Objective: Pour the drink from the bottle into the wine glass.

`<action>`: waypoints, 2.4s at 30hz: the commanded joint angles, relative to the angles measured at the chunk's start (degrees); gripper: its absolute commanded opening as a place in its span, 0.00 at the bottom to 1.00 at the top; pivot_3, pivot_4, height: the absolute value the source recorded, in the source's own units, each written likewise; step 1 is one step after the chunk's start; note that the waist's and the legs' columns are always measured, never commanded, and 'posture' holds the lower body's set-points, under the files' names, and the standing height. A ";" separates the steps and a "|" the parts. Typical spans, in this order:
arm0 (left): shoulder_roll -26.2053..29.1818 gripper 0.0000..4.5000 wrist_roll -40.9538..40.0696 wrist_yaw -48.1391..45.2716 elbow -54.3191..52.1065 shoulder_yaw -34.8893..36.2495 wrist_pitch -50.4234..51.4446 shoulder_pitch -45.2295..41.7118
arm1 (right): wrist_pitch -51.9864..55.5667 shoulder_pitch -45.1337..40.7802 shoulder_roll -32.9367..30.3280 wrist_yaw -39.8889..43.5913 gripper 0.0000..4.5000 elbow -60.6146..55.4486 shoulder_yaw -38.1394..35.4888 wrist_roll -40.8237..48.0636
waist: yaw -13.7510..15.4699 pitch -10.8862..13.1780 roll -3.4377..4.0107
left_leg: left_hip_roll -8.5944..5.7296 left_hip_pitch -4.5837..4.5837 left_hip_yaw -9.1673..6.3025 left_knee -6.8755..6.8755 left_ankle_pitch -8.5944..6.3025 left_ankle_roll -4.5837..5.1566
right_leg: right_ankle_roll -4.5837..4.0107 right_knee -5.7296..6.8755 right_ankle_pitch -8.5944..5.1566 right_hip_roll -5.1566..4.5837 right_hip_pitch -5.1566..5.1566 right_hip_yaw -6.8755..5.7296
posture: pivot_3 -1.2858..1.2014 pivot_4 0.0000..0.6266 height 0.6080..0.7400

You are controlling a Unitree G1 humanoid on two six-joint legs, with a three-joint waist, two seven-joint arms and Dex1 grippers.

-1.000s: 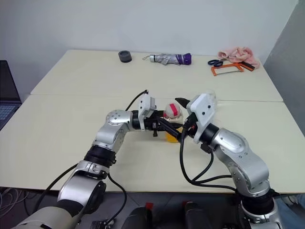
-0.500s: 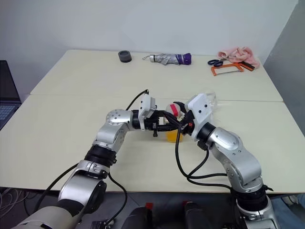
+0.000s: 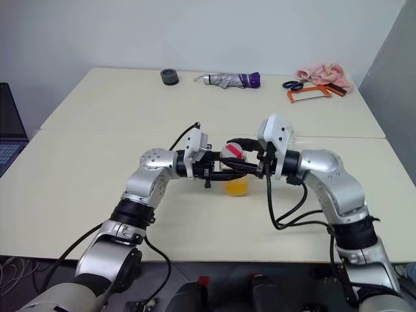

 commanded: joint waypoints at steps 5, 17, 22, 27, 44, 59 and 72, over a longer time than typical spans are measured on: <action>-1.21 0.40 -0.95 3.13 -3.46 1.07 1.02 -0.55 | 0.16 7.25 1.36 -8.06 0.82 -9.66 -5.09 0.88 | 0.34 0.01 -0.01 | -0.02 -0.11 -0.04 0.01 0.00 0.00 | 0.00 -0.04 0.00 -0.16 -0.02 -0.03 | 0.52 0.24 1.00; -1.78 0.40 -0.36 4.53 -0.14 0.99 0.00 -2.26 | 8.88 17.17 14.94 -43.75 1.00 -31.69 4.88 -15.75 | 0.00 0.01 0.02 | 0.00 -0.01 -0.05 0.03 0.01 -0.02 | 0.03 0.06 -0.02 0.02 -0.03 0.03 | 0.52 0.24 1.00; -2.28 0.40 -0.13 3.98 1.05 0.75 -0.48 -3.12 | 7.19 17.47 17.31 -46.19 1.00 -30.19 5.39 -18.71 | 0.08 0.01 0.02 | -0.03 -0.06 -0.02 0.03 0.01 -0.02 | 0.02 0.00 -0.01 -0.02 -0.03 0.04 | 0.52 0.24 1.00; -2.22 0.40 0.13 3.67 1.52 0.74 -0.96 -3.24 | 6.96 18.24 18.71 -45.62 0.92 -29.82 4.74 -18.11 | 0.08 0.01 0.02 | -0.03 -0.06 -0.02 0.01 0.01 -0.02 | 0.02 -0.02 -0.01 -0.02 -0.03 0.04 | 0.52 0.24 1.00; 0.47 0.40 -0.24 -2.04 -1.74 -0.25 0.08 -2.79 | 4.54 10.28 6.67 -8.85 0.42 -18.23 3.45 0.58 | -0.13 0.04 0.04 | -0.05 -0.03 0.05 0.03 0.00 -0.01 | 0.02 -0.02 -0.01 -0.01 -0.03 0.05 | 0.52 0.24 1.00; 0.98 0.40 0.46 -0.34 -4.29 -0.10 0.94 -2.12 | 8.96 3.70 1.01 -6.04 0.96 -12.56 -7.59 5.24 | 0.18 0.05 0.06 | -0.01 -0.16 -0.05 0.01 -0.01 0.02 | -0.02 -0.04 -0.03 -0.36 -0.05 -0.02 | 0.52 0.24 1.00; -2.92 0.40 4.08 4.52 6.68 -0.19 -7.19 -6.79 | 16.81 15.39 15.24 -48.04 0.96 -35.62 2.65 -16.59 | -0.07 0.05 0.06 | -0.05 -0.09 -0.04 0.01 0.00 0.00 | 0.01 0.05 -0.05 -0.04 -0.08 0.05 | 0.52 0.24 1.00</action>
